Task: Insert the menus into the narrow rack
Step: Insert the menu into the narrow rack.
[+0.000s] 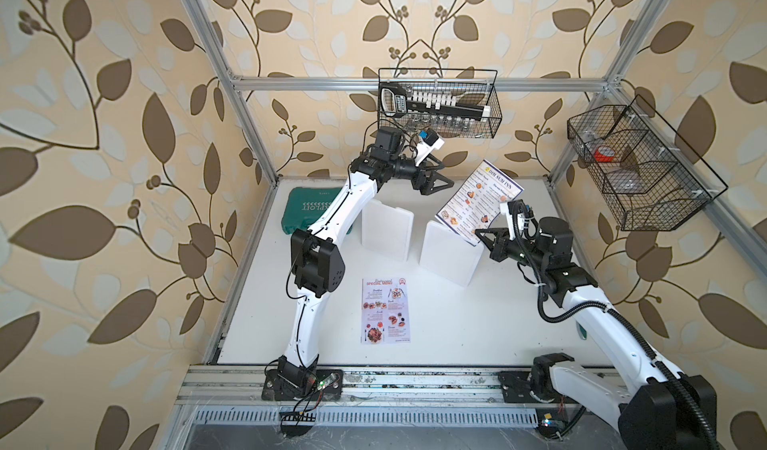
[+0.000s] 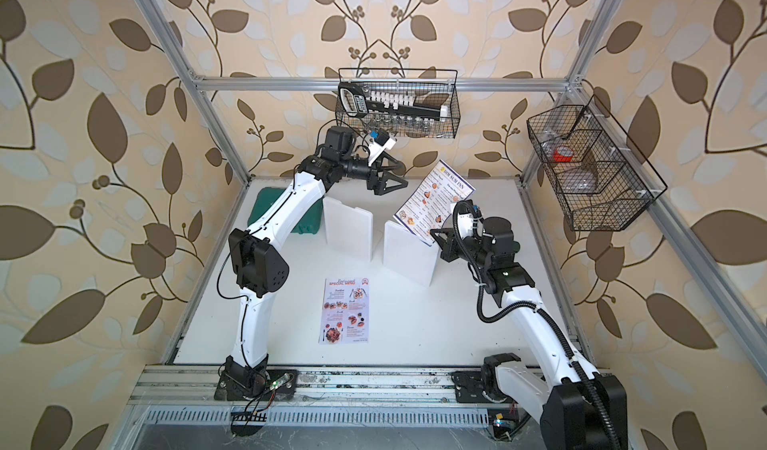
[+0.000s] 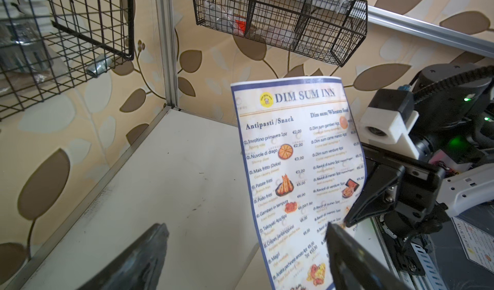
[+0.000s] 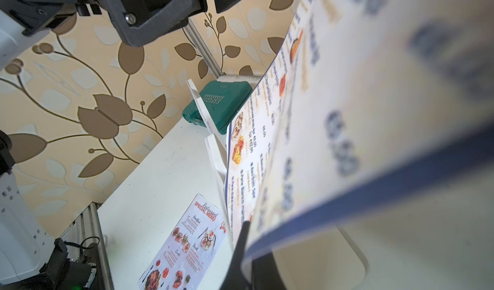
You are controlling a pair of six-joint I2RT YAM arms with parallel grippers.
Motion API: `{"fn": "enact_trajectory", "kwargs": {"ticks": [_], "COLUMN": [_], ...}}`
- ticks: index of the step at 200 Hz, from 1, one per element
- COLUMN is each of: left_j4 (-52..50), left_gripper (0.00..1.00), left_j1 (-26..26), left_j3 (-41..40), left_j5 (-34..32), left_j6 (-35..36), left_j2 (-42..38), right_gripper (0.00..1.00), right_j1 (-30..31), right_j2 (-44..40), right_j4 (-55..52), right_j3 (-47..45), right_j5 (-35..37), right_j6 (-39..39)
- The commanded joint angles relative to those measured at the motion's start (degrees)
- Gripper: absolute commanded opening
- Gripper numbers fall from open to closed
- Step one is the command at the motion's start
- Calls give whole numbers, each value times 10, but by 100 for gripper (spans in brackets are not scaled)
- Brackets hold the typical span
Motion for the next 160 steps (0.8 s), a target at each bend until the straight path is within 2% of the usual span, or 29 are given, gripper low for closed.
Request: {"fn": "enact_trajectory", "kwargs": {"ticks": [1,64,160], "left_j4": [-9,-37,-115], "left_gripper": [99,99,97], "left_j1": [1,1,0], "left_j3": [22,27,61], "left_j5": [-14,-24,-3], "left_j6": [-2,8,34], "left_j2": [5,18,41], "right_gripper": [0,0,0], "right_j1": [-1,-1,-1], "right_j2": [-9,-9,-16], "right_j4": [8,15,32], "right_j3": [-10,-11,-20], "right_j5": [-13,-14,-20], "right_j6": [-7,-7,-8]}}
